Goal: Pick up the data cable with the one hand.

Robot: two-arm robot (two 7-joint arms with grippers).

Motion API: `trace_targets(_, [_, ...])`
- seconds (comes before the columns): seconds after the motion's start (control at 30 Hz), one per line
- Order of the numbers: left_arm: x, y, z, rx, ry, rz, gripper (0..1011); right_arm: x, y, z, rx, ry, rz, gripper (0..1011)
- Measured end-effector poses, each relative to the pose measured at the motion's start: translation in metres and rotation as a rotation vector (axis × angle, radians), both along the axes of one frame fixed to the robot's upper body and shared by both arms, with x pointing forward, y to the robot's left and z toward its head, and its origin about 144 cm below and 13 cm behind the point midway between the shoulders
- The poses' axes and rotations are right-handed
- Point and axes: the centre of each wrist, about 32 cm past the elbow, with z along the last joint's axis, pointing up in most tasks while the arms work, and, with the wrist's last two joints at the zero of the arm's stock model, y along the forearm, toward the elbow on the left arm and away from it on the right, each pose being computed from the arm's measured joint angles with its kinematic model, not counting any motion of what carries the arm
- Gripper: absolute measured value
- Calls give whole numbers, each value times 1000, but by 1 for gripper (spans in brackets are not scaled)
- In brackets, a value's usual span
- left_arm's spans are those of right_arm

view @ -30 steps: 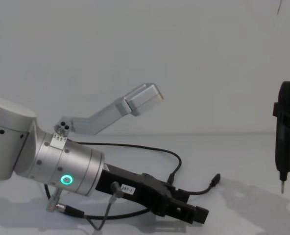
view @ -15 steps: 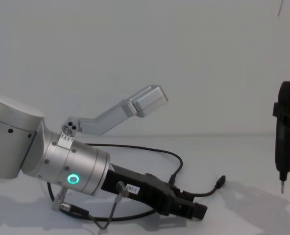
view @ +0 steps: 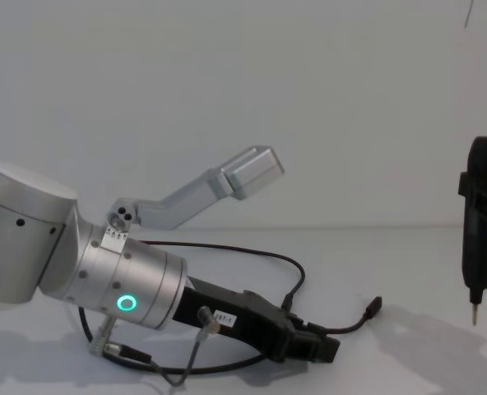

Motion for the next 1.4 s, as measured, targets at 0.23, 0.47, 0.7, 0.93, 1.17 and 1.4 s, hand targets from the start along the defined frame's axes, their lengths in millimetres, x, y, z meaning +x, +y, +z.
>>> trace_targets(0.23, [-1, 0, 1, 1, -26, 10, 195, 0, 0, 0, 0, 0, 0, 279])
trace_targets(0.47, [-1, 4, 10, -5, -78, 29, 109, 0, 0, 0, 0, 0, 0, 279])
trace_targets(0.7, [-2, 11, 28, -33, -135, 43, 48, 0, 0, 0, 0, 0, 0, 279])
trace_targets(0.93, [-5, 16, 41, -56, -169, 50, 48, 0, 0, 0, 0, 0, 0, 279])
trace_targets(1.17, [-8, 19, 49, -74, -174, 41, 48, 0, 0, 0, 0, 0, 0, 279])
trace_targets(1.4, [-10, 21, 53, -90, -148, 11, 48, 0, 0, 0, 0, 0, 0, 279])
